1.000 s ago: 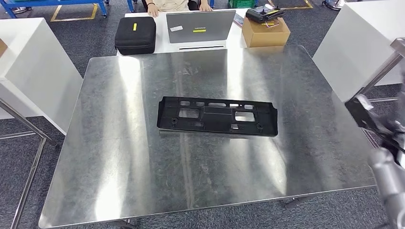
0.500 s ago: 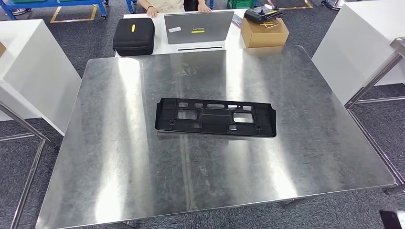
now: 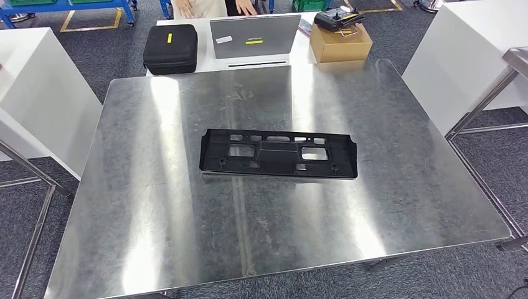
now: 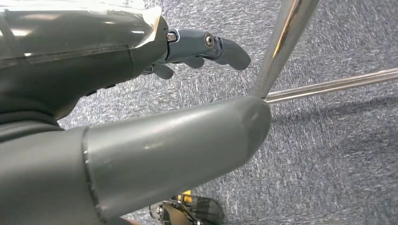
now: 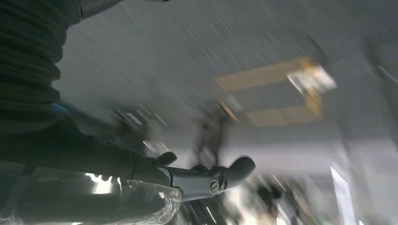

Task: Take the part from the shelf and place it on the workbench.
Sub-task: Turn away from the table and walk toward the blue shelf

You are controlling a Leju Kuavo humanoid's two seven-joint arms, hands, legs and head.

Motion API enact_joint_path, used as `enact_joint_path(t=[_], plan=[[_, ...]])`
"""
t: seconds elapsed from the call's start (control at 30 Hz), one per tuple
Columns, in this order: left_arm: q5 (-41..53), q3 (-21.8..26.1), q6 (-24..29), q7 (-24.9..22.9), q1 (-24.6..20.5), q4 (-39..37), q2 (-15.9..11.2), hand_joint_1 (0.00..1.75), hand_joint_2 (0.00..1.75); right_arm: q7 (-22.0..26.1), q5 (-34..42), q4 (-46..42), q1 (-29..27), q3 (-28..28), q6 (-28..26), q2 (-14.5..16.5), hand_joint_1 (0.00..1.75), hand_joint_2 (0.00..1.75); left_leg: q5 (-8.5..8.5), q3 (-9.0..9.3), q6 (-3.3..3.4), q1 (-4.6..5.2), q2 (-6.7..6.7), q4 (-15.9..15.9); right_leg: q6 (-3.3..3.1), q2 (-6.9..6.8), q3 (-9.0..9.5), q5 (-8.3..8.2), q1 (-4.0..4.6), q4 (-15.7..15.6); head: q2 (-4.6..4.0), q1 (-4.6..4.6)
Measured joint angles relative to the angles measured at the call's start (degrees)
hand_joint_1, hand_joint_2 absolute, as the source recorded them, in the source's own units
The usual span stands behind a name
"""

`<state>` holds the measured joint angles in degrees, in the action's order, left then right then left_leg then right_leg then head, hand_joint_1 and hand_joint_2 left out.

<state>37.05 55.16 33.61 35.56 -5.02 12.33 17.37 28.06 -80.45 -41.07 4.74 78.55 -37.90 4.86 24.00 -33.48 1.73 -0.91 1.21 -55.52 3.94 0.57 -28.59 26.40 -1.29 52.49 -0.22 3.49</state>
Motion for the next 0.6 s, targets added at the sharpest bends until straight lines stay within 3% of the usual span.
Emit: enact_joint_path(t=[0.13,0.33,0.6], plan=[[1.83,-0.42,-0.7,-1.49,0.07,-0.2,-0.04,0.0,0.0,-8.82,-1.97,9.33,0.85,4.61,0.4,2.49,0.0,1.75,0.0,0.0,-0.01,-0.02,-0.02,0.02,-0.01,0.02,0.29,0.01,0.04,0.05,0.0,-0.02],[5.24,-2.35,-4.33,-6.61,0.22,-0.7,-0.67,0.0,0.0,-21.16,-7.38,21.41,1.44,5.03,4.2,3.47,0.0,1.75,0.07,0.11,-0.09,-0.04,-0.02,0.03,-0.05,0.04,0.14,0.05,0.05,0.03,0.0,-0.03],[8.06,-4.83,-7.15,-11.87,0.42,-0.91,-1.61,0.0,0.0,-24.75,-8.81,26.61,1.7,3.36,4.92,4.15,0.0,1.75,0.19,0.16,0.01,0.15,-0.01,-0.05,-0.04,0.04,0.21,0.04,-0.16,-0.01,0.0,-0.05]])
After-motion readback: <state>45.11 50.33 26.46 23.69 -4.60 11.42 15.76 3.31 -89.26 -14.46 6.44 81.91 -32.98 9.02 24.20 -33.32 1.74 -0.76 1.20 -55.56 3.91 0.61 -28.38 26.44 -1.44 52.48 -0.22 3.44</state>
